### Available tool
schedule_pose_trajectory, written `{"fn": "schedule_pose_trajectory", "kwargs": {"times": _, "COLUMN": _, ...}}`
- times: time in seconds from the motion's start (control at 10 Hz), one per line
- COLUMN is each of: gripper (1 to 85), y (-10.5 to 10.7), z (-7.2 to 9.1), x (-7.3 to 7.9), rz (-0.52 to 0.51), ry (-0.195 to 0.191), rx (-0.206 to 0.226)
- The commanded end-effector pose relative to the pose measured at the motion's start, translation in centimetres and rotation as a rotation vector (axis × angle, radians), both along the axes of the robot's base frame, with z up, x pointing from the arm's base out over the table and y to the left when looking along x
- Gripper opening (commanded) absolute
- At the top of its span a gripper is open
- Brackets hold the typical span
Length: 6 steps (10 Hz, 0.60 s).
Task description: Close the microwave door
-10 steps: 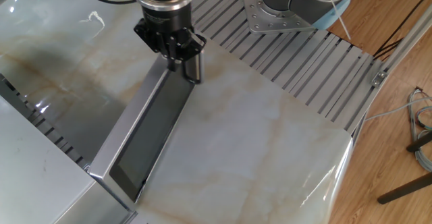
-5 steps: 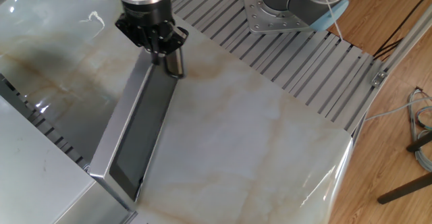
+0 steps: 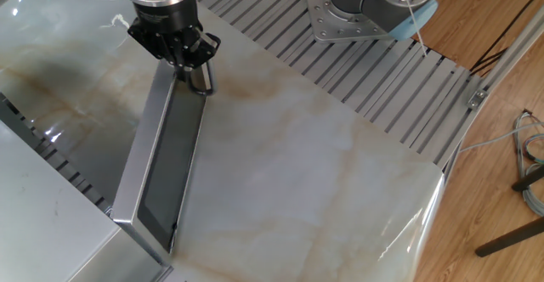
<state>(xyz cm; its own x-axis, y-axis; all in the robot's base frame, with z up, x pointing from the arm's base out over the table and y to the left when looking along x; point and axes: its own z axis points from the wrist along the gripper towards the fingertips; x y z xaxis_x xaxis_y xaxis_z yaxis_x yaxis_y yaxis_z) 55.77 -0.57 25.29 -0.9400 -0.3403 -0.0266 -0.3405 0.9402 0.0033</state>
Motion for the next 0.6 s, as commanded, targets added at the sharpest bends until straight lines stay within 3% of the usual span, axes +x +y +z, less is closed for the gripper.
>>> {"fn": "schedule_pose_trajectory", "kwargs": {"times": 0.0, "gripper": 1.3, "y": -0.3, "z": 0.1, "x": 0.2, "rz": -0.018, "ry": -0.005, "rx": -0.001}}
{"fn": "schedule_pose_trajectory", "kwargs": {"times": 0.5, "gripper": 1.3, "y": -2.7, "z": 0.3, "x": 1.5, "rz": 0.032, "ry": 0.0, "rx": -0.007}}
